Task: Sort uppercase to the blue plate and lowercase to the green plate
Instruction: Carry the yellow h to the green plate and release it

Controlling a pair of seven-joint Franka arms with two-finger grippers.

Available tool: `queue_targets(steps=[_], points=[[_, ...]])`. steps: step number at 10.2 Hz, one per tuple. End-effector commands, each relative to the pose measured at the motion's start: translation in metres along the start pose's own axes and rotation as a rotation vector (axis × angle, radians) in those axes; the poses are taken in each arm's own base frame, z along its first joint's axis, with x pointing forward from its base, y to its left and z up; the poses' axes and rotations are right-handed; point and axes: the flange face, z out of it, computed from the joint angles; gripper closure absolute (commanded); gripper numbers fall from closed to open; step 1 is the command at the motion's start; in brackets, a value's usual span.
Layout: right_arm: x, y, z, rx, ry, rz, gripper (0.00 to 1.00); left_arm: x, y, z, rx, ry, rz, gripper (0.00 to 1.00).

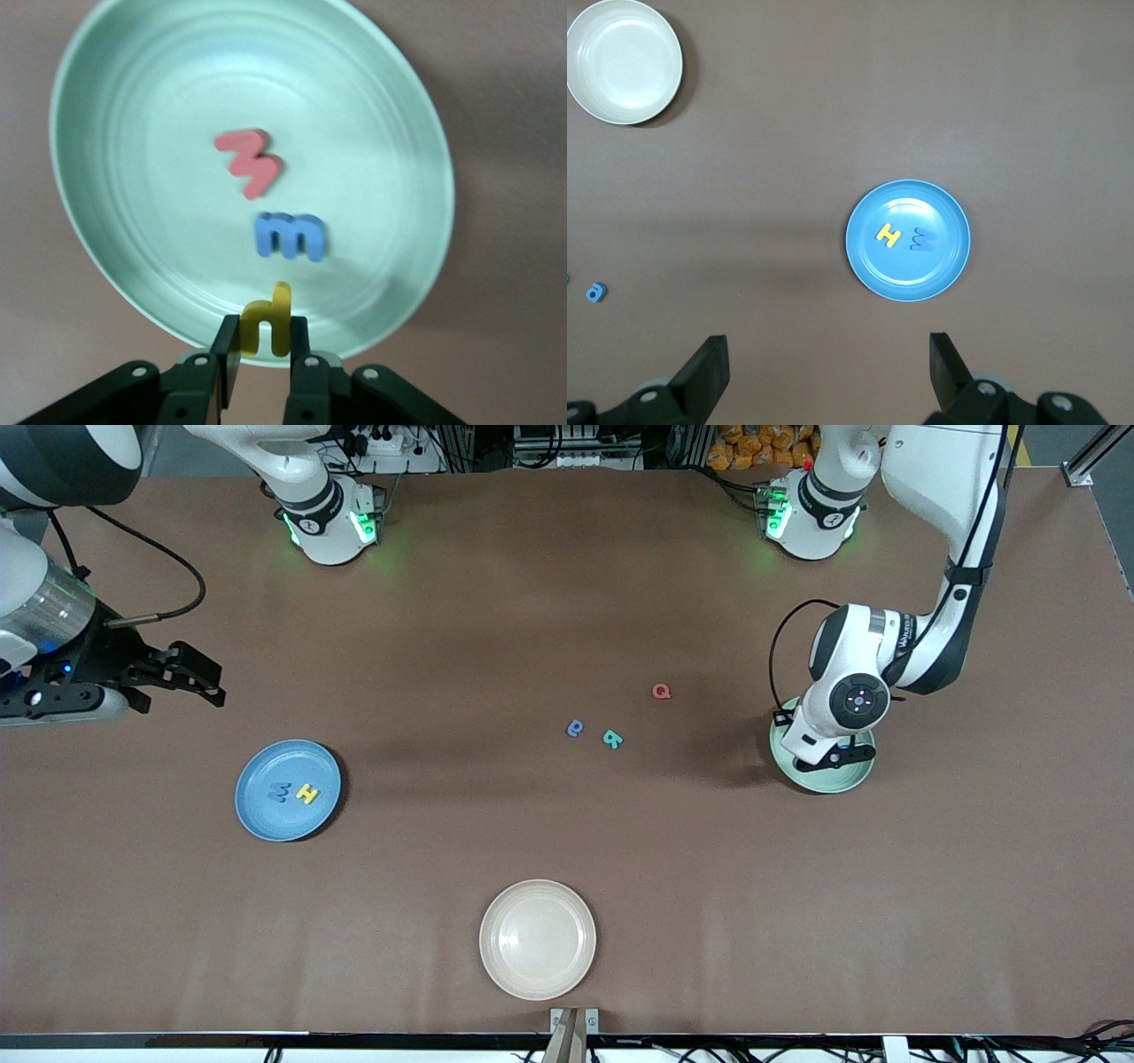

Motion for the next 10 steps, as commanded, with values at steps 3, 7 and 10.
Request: queue_targets(steps=[3, 7, 10], points=[[0.002, -0.007, -0.006, 0.016, 0.008, 0.003, 0.00, 0.011, -0.024, -0.021, -0.012, 0.047, 0.065, 0.45], [0.007, 0.017, 0.005, -0.001, -0.010, 0.030, 0.00, 0.023, -0.044, -0.046, -0.030, 0.092, 0.103, 0.23], [0.003, 0.028, -0.001, 0.000, -0.002, 0.045, 0.00, 0.028, -0.062, -0.106, -0.067, 0.176, 0.090, 0.17]])
